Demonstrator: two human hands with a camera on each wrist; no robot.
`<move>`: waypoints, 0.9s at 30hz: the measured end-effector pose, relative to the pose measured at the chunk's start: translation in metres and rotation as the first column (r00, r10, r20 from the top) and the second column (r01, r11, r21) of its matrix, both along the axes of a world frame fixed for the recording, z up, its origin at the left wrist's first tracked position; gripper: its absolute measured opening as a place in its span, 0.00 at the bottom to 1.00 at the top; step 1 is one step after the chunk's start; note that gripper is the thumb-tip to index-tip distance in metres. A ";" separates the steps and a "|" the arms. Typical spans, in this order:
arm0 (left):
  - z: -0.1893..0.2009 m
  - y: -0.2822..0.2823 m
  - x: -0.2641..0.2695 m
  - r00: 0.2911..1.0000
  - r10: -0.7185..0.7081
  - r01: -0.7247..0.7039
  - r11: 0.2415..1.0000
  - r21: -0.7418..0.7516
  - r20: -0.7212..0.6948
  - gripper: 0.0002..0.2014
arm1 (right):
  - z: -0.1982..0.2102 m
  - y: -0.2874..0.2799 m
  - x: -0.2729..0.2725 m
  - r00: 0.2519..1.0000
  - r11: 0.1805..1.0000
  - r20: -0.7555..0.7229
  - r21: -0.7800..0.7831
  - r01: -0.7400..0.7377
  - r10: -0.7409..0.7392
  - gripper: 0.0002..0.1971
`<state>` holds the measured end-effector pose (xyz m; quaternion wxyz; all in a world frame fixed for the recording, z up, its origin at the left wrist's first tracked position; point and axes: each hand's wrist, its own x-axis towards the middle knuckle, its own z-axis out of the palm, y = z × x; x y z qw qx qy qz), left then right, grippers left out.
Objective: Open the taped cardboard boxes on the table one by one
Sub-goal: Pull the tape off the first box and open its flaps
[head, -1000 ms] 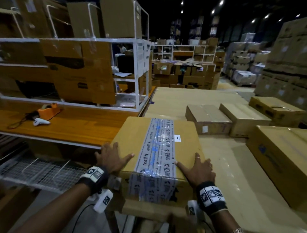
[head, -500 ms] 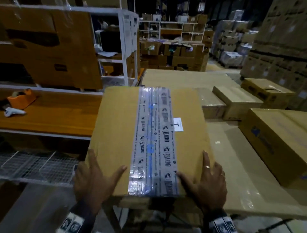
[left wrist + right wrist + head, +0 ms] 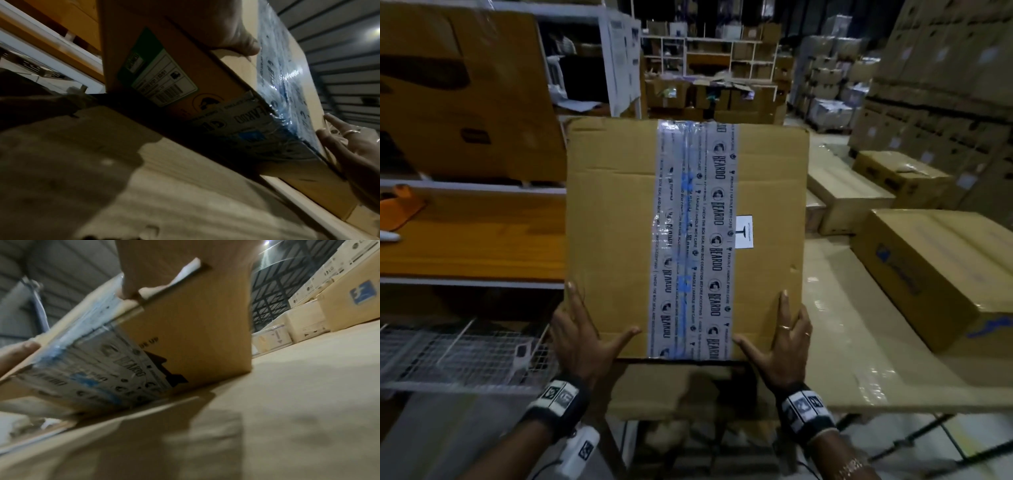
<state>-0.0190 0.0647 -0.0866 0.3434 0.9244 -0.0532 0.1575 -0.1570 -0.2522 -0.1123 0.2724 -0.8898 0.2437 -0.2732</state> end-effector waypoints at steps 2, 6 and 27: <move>-0.010 0.003 0.012 0.998 -0.057 0.057 0.998 -0.002 -0.033 0.76 | -0.003 -0.004 0.006 0.999 0.998 -0.011 0.035 -0.042 0.042 0.65; -0.028 0.013 0.015 0.983 -0.166 0.166 0.986 -0.010 -0.074 0.77 | -0.015 -0.006 0.004 0.996 0.992 -0.027 0.098 -0.084 0.087 0.67; 0.194 0.017 0.035 0.842 -0.268 0.117 0.938 0.327 0.468 0.69 | 0.226 0.025 0.027 0.978 0.788 0.192 -0.613 0.052 0.084 0.62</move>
